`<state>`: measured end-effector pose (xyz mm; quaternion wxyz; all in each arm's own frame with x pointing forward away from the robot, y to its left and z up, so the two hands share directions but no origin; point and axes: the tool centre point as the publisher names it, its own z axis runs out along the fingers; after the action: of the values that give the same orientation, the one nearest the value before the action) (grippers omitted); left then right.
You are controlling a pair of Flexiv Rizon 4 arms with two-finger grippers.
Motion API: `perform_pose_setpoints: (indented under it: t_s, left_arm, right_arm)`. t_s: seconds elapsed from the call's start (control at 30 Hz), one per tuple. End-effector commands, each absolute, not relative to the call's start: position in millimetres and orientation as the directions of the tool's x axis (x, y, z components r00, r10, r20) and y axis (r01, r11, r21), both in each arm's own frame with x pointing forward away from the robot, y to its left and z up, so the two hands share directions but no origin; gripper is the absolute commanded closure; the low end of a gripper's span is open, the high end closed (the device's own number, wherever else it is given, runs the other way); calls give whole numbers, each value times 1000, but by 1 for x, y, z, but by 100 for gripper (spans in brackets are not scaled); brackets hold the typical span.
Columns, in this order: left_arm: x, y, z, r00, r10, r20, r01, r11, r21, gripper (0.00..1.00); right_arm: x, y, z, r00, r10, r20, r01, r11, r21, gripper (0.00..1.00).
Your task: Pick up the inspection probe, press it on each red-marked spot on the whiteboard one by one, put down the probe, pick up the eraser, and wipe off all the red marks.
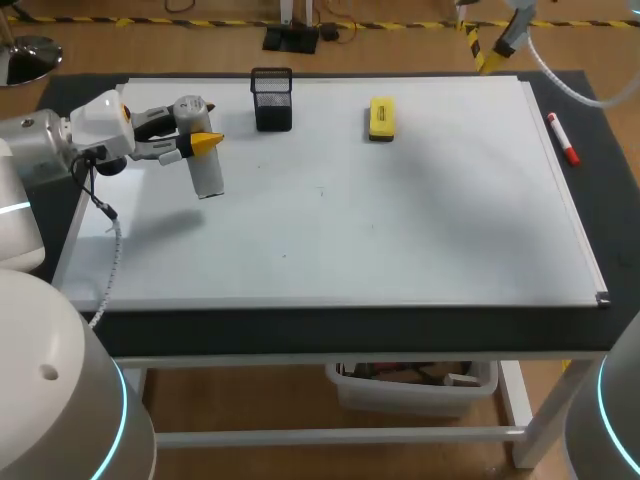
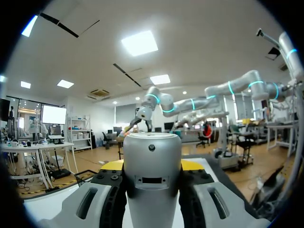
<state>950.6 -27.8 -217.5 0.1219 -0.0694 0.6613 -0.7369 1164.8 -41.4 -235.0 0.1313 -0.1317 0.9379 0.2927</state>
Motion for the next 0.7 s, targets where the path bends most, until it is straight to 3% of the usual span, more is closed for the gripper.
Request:
perform_pose_setpoints:
  t_s: [0.03, 0.7]
  left_arm:
    - [958, -29, -205, -961, -263, -87, 117, -98, -988, 100]
    - [1033, -85, -143, -974, -94, -204, 213, -100, -972, 100]
  right_arm:
    - [1156, -43, -234, -911, -118, -396, -325, 797, 509, 0]
    - [1156, -43, -234, -911, -118, -396, -325, 797, 509, 0]
